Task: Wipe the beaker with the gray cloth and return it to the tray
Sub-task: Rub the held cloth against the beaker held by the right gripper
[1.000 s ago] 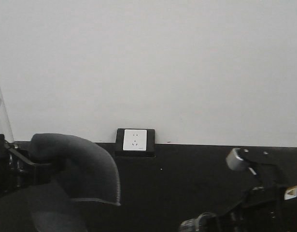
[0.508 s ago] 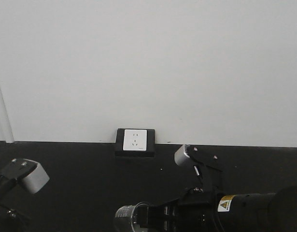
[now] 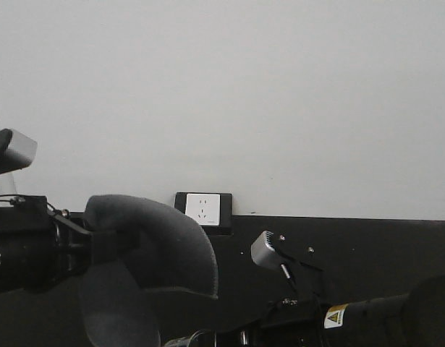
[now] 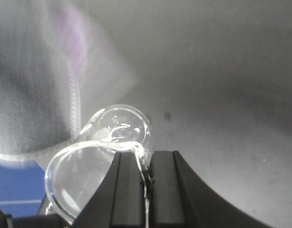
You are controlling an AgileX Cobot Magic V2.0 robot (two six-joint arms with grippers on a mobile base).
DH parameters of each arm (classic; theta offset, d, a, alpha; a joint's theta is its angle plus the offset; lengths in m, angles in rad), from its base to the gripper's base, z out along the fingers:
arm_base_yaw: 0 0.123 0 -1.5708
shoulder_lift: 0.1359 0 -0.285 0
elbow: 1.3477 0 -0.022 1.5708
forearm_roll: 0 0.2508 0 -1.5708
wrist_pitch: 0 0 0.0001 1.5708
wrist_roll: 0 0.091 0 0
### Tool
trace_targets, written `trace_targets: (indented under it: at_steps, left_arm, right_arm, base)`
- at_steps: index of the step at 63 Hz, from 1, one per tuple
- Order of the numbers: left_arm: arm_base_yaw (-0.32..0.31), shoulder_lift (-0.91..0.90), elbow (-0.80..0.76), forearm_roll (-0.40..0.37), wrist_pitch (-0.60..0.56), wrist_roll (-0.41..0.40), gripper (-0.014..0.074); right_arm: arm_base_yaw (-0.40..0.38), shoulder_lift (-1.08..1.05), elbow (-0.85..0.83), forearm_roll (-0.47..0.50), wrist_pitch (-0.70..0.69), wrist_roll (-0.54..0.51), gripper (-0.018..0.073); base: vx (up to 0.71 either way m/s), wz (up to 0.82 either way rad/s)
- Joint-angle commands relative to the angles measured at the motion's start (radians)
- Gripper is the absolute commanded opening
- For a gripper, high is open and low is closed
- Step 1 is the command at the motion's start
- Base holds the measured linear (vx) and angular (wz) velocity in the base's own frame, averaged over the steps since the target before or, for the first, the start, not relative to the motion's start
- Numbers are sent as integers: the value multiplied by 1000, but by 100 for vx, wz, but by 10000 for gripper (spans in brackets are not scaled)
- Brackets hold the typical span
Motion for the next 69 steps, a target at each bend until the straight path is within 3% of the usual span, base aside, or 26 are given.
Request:
trace_targets:
  at_steps: [1, 13, 20, 25, 39, 45, 56, 63, 69]
  left_arm:
    - [-7, -15, -32, -32, 136, -7, 0]
    - [-7, 4, -32, 44, 600, 46, 0]
    - [-7, 4, -32, 35, 658, 94, 0]
    - [-7, 4, -32, 18, 591, 99, 0]
    - [-7, 15, -32, -85, 105, 83, 0]
    - [-7, 29, -32, -81, -18, 79, 0]
    - [-6, 31, -32, 26, -53, 59, 0]
    - [9, 16, -32, 136, -48, -36, 0]
    - [44, -4, -31, 297, -34, -166, 0]
  right_arm:
    - [-6, -32, -31, 31, -62, -14, -10]
    - [-6, -32, -31, 35, -125, -11, -10]
    - [-6, -32, -31, 35, -135, -11, -10]
    - [-6, -32, -31, 35, -135, -11, -10]
    - [-6, -32, -31, 66, -112, -12, -10]
    - [-6, -32, -31, 54, -87, -19, -10]
    - [-12, -34, -31, -72, -36, 26, -10]
    - [-79, -34, -31, -154, 36, 95, -10]
    - [-183, -44, -31, -241, 94, 121, -10]
  base:
    - [0, 0]
    - [0, 0]
    - [0, 0]
    - [0, 0]
    - [0, 0]
    - [0, 0]
    - [0, 0]
    - [0, 0]
    - [0, 0]
